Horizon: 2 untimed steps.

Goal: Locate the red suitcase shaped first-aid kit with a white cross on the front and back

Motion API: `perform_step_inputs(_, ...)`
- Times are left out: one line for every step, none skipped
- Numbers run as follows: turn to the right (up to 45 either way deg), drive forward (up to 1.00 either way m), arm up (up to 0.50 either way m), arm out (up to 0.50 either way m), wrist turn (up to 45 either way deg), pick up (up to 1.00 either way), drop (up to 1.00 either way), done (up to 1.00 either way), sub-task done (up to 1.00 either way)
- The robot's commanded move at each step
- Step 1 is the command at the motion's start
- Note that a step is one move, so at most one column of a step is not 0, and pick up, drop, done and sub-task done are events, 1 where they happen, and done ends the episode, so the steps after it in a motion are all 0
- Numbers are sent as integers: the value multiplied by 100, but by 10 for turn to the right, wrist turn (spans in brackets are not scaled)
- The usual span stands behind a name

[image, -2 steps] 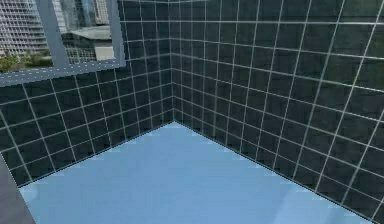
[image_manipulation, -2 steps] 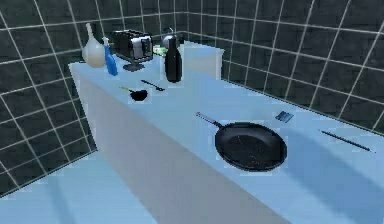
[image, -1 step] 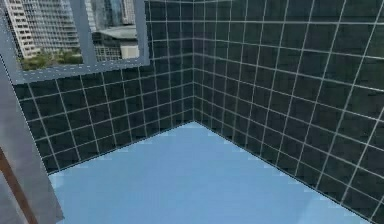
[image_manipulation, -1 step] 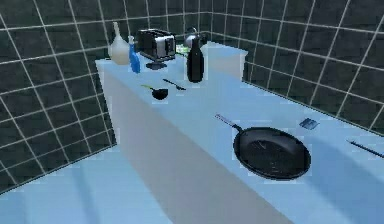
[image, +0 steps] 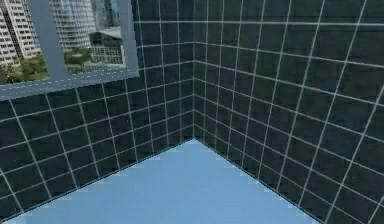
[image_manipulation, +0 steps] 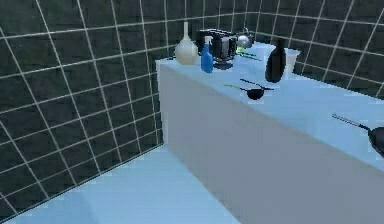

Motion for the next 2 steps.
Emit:
perform_step_inputs(-450,0,0,0,0,0,0,0,0)
perform_step_inputs(-120,0,0,0,0,0,0,0,0)
